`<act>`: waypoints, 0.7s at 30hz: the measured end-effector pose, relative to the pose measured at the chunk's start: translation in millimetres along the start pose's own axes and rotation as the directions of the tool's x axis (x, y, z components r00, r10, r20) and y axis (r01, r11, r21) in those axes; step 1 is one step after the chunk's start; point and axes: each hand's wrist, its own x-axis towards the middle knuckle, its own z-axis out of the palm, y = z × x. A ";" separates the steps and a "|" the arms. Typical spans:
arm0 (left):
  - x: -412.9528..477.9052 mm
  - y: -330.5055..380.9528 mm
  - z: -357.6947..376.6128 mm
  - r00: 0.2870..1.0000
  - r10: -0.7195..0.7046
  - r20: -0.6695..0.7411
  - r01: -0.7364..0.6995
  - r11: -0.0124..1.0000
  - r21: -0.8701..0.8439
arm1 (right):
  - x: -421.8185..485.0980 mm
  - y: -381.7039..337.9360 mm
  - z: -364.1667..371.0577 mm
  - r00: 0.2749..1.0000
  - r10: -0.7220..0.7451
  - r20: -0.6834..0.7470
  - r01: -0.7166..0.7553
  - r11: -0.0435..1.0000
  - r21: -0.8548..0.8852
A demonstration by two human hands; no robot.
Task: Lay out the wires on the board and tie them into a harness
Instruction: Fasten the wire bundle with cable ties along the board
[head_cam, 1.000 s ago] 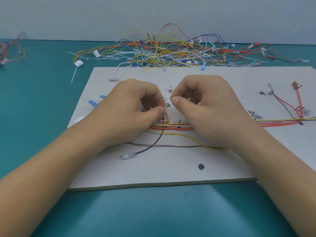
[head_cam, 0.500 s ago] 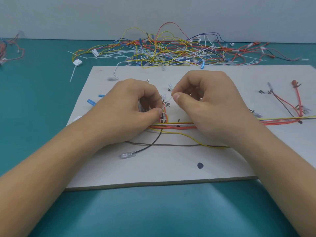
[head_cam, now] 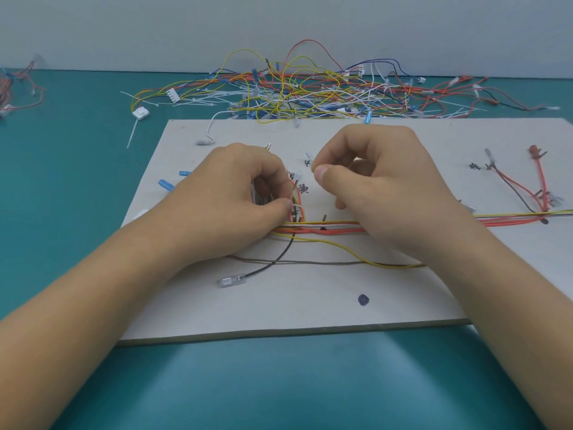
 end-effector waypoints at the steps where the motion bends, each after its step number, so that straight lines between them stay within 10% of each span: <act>1: -0.1 -0.1 0.0 1.000 0.002 -0.002 -0.002 1.000 -0.002 | -0.1 -0.5 0.0 1.000 0.004 0.000 -0.004 0.999 0.034; 21: 0.5 -0.5 2.2 0.999 0.034 -0.041 -0.034 0.999 0.001 | -3.6 0.6 16.6 0.997 -0.071 -0.039 0.067 0.993 -0.098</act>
